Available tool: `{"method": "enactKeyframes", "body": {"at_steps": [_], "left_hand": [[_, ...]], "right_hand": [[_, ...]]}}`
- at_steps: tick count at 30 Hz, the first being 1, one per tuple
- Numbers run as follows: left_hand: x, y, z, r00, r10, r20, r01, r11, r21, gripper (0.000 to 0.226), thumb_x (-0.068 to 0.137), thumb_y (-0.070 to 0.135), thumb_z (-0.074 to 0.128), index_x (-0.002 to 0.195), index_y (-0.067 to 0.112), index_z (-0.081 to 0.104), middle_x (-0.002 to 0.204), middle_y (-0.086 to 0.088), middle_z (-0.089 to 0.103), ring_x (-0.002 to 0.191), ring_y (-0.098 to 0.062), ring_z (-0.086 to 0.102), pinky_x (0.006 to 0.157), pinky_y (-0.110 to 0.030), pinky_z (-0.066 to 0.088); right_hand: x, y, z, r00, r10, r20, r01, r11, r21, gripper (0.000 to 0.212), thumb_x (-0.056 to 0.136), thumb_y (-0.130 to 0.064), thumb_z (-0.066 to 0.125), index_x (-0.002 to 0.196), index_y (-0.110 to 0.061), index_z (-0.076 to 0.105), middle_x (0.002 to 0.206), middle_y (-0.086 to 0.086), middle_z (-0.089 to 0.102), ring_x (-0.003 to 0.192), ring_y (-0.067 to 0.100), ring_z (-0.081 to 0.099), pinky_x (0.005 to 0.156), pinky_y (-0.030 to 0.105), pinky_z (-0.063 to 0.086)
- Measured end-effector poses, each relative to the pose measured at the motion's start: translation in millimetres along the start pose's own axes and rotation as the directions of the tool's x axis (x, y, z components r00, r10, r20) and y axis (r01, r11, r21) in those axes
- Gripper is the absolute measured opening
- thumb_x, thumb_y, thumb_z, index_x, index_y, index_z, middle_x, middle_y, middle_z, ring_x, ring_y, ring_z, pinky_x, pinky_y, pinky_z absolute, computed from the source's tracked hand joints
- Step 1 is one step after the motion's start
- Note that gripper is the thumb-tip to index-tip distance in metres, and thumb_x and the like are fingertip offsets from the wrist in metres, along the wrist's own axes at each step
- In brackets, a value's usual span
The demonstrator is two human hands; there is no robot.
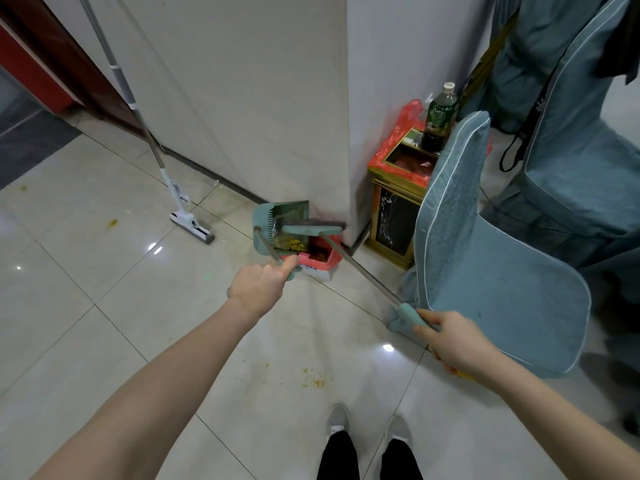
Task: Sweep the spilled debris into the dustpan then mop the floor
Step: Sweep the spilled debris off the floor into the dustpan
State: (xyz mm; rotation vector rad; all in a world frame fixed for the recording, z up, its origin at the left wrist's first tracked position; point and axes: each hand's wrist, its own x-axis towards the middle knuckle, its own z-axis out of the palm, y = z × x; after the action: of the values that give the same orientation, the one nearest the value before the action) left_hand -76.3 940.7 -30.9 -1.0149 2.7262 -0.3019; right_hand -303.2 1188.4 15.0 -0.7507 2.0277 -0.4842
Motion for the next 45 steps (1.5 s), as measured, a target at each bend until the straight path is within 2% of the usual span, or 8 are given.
{"method": "enactKeyframes", "body": {"at_steps": [6,12,19,28,33,37,41,45], "left_hand": [[-4.8,3.9,-3.0,0.997,-0.004,0.076,0.000,0.999,0.048,0.036,0.093,0.008,0.044,0.123,0.025,0.035,0.092,-0.008,0.067,0.061,-0.034,0.059,0.049,-0.033,0.033],[-6.6,-7.4,-9.4,0.996,0.004,0.094,-0.010,0.998,0.061,0.034,0.095,0.011,0.042,0.125,0.026,0.034,0.094,-0.007,0.066,0.056,-0.031,0.044,0.049,-0.033,0.035],[-14.3,-14.4,-15.3,0.989,0.071,0.127,-0.085,0.991,0.105,0.046,0.091,0.003,0.040,0.131,0.025,0.033,0.094,-0.006,0.064,0.056,-0.029,0.046,0.048,-0.031,0.033],[-23.8,2.0,-22.4,0.970,0.155,0.189,-0.193,0.961,0.200,0.047,0.090,-0.002,0.042,0.131,0.020,0.033,0.098,-0.004,0.062,0.057,-0.028,0.047,0.039,-0.028,0.017],[-24.8,24.0,-15.4,0.940,0.196,0.280,-0.255,0.947,0.196,0.048,0.091,-0.004,0.041,0.134,0.014,0.031,0.110,-0.009,0.059,0.077,-0.031,0.066,0.044,-0.032,0.028],[-21.9,23.4,-6.7,0.938,0.201,0.282,-0.256,0.951,0.172,0.047,0.091,-0.005,0.042,0.132,0.013,0.029,0.107,-0.010,0.059,0.076,-0.029,0.068,0.053,-0.034,0.043],[-28.6,13.4,-9.6,0.930,0.232,0.286,-0.293,0.936,0.196,0.044,0.093,0.000,0.041,0.134,0.013,0.029,0.110,-0.011,0.058,0.080,-0.030,0.068,0.054,-0.034,0.041],[-33.6,18.6,-10.7,0.927,0.254,0.276,-0.317,0.924,0.215,0.035,0.100,0.010,0.035,0.134,0.013,0.029,0.110,-0.011,0.059,0.079,-0.030,0.068,0.051,-0.034,0.035]], "right_hand": [[62.9,-11.6,32.7,0.999,0.010,0.034,-0.001,0.971,-0.238,0.031,0.096,-0.032,0.051,0.121,-0.022,0.065,0.093,0.007,0.066,0.071,0.023,0.066,0.052,0.026,0.049],[43.2,2.6,13.9,0.998,0.055,-0.009,-0.055,0.942,-0.330,0.037,0.099,-0.046,0.042,0.115,-0.023,0.066,0.084,0.009,0.064,0.067,0.029,0.065,0.063,0.039,0.061],[6.6,15.4,-19.7,0.996,0.058,-0.063,-0.073,0.960,-0.269,0.033,0.097,-0.028,0.051,0.127,-0.028,0.064,0.067,0.002,0.059,0.047,0.018,0.053,0.035,0.019,0.041],[26.0,-13.8,17.8,0.999,0.032,-0.014,-0.032,0.999,-0.021,0.030,0.096,-0.024,0.052,0.122,-0.022,0.066,0.061,0.007,0.055,0.042,0.019,0.050,0.042,0.026,0.046],[56.1,-17.1,48.5,0.999,0.035,-0.019,-0.036,0.997,-0.064,0.030,0.098,-0.026,0.049,0.124,-0.024,0.064,0.087,0.009,0.063,0.055,0.023,0.059,0.044,0.028,0.050],[54.2,3.4,45.8,0.996,0.064,-0.065,-0.076,0.974,-0.215,0.032,0.095,-0.034,0.049,0.124,-0.028,0.063,0.091,0.010,0.065,0.075,0.032,0.065,0.066,0.039,0.060],[36.3,19.6,27.5,0.994,0.086,-0.067,-0.094,0.988,-0.119,0.030,0.098,-0.032,0.048,0.120,-0.027,0.068,0.071,0.006,0.059,0.050,0.023,0.057,0.040,0.024,0.046],[15.3,27.4,19.2,0.994,0.085,-0.063,-0.087,0.996,-0.032,0.032,0.095,-0.021,0.052,0.124,-0.023,0.067,0.062,0.004,0.053,0.044,0.022,0.047,0.037,0.023,0.044]]}}
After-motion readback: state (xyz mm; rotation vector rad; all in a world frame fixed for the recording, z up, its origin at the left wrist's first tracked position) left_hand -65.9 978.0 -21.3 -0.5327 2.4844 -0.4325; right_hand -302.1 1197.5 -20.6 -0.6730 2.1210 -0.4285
